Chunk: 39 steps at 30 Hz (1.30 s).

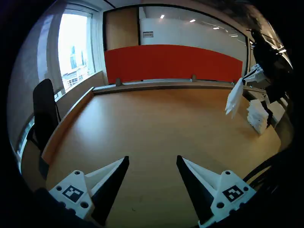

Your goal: Fold towel

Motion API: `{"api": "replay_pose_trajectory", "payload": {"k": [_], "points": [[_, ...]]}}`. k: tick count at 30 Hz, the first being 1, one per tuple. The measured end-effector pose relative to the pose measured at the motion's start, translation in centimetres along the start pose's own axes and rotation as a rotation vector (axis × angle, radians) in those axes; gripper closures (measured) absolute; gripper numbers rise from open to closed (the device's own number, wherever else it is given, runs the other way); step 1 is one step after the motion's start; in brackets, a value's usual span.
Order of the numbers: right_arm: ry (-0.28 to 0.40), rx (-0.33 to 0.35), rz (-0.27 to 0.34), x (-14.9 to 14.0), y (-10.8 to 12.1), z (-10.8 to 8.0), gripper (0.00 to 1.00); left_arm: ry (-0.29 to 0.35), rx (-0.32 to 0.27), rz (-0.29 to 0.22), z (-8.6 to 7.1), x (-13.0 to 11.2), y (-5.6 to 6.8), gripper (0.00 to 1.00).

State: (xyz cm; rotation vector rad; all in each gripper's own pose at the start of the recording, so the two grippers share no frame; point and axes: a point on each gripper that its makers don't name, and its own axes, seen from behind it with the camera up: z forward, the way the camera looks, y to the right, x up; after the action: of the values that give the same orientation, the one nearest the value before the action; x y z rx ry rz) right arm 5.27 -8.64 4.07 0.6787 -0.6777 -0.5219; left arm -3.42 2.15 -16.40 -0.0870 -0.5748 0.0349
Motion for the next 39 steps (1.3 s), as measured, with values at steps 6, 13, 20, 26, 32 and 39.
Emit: {"api": "replay_pose_trajectory", "payload": {"k": [6,13,20,26,32,39], "points": [[-0.017,-0.025,0.029,-1.3,2.6,-0.6,0.95,-0.004,0.001,0.006,0.7,0.3,0.2,0.08],[-0.038,-0.053,0.053,-2.7,5.6,-1.5,0.95,-0.008,0.002,0.016,1.2,0.8,0.3,0.08],[-0.078,-0.091,0.067,-4.5,8.8,-2.7,0.95,-0.012,0.002,0.022,1.7,1.2,0.6,0.07],[-0.105,-0.135,0.083,-5.7,11.7,-3.9,0.95,-0.016,0.003,0.033,2.0,1.3,0.8,0.08],[-0.121,-0.176,0.101,-6.7,14.3,-5.2,0.95,-0.019,-0.001,0.045,2.3,1.5,1.3,0.08],[-0.140,-0.216,0.110,-7.6,16.9,-6.7,0.95,-0.020,-0.007,0.051,2.6,1.7,1.6,0.08]]}}
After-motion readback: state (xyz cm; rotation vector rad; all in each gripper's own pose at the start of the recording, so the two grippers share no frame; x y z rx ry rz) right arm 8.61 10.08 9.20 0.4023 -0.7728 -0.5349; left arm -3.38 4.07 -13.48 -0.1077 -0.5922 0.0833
